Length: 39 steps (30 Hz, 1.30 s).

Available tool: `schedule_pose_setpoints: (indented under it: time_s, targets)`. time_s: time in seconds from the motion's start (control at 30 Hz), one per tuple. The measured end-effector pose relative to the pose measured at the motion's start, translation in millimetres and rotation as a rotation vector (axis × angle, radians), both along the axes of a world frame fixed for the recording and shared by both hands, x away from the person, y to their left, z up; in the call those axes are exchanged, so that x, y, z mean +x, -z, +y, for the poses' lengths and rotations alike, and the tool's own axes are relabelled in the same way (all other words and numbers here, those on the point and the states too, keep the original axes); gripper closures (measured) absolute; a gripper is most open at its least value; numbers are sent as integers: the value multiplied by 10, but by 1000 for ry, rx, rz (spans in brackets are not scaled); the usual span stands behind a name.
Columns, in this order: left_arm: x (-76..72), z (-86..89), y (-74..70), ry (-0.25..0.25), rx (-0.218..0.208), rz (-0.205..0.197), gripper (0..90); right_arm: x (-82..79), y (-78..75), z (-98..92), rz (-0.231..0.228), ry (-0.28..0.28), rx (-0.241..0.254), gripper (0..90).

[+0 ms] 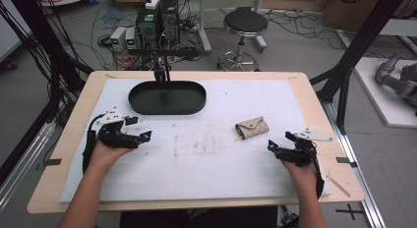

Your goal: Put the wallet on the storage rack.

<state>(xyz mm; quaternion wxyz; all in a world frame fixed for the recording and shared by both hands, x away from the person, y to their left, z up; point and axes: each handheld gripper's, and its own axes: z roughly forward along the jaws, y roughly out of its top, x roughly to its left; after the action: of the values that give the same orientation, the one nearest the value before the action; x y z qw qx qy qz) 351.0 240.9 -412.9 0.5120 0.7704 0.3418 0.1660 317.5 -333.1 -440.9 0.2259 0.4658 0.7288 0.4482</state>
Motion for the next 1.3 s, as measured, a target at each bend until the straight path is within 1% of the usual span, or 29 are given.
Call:
schedule_pose_setpoints:
  time_s: [0.17, 0.2, 0.23, 0.27, 0.33, 0.37, 0.4, 0.43, 0.5, 0.53, 0.57, 0.6, 0.63, 0.67, 0.7, 0.73, 0.77, 0.8, 0.83, 0.93, 0.97, 1.1, 1.13, 1.17, 1.2, 1.23, 1.3]
  targets:
    - [9, -53, -19, 0, -6, -6, 146, -34, 3, -9, 4, -8, -7, 159]
    - [21, -94, -18, 6, -10, -1, 146, -51, 4, -16, 6, -8, -6, 159]
    - [21, -94, -18, 6, -10, -1, 146, -51, 4, -16, 6, -8, -6, 159]
    - [44, -141, -24, 13, -3, 6, 146, -67, 7, -22, 4, -11, -12, 159]
    - [66, -196, -40, 16, 0, 15, 146, -91, 8, -36, 6, -11, -7, 160]
    - [66, -196, -40, 16, 0, 15, 147, -91, 8, -36, 6, -11, -7, 160]
    - [80, -258, -74, 1, -6, 8, 147, -112, 14, -58, 11, -8, 1, 160]
    - [80, -258, -74, 1, -6, 8, 147, -112, 14, -58, 11, -8, 1, 160]
    - [105, -332, -113, 14, -7, 4, 147, -125, 28, -81, 17, -6, 4, 159]
    - [117, -375, -126, 18, -11, -4, 147, -129, 35, -88, 18, -4, 5, 159]
    - [136, -423, -140, 23, -11, 1, 147, -138, 36, -89, 20, -3, 8, 159]
    - [174, -527, -168, 40, 0, 2, 147, -156, 28, -96, 17, -1, 9, 159]
    - [174, -527, -168, 40, 0, 2, 147, -156, 28, -96, 17, -1, 9, 159]
    - [211, -632, -196, 64, 7, 2, 147, -164, 18, -105, 8, -3, 10, 159]
    - [211, -632, -196, 64, 7, 2, 147, -164, 18, -105, 8, -3, 10, 159]
    - [248, -744, -214, 78, 6, 14, 147, -168, 13, -109, 8, 2, 12, 159]
    - [248, -744, -214, 78, 6, 14, 147, -166, 14, -113, 8, 1, 12, 160]
    - [283, -851, -230, 96, 9, 20, 147, -165, 16, -113, 9, 1, 13, 160]
    - [299, -907, -236, 104, 9, 20, 147, -165, 16, -113, 10, 2, 15, 160]
    - [358, -1063, -248, 124, 10, 25, 147, -178, 12, -117, 11, -2, 15, 159]
    - [358, -1063, -248, 124, 10, 25, 147, -178, 12, -117, 11, -2, 15, 159]
    - [433, -1258, -267, 146, 25, 36, 147, -209, 5, -140, 4, 1, 19, 159]
    - [464, -1356, -282, 153, 23, 39, 147, -213, 7, -144, 6, 2, 20, 159]
    - [464, -1356, -282, 153, 23, 39, 147, -219, 8, -147, 9, 4, 25, 159]
    - [492, -1444, -294, 164, 30, 31, 147, -222, 12, -156, 4, 2, 21, 160]
    - [492, -1444, -294, 164, 30, 31, 147, -231, 12, -158, 7, 5, 25, 160]
    - [517, -1538, -304, 174, 46, 32, 147, -239, 13, -169, 8, 7, 30, 159]
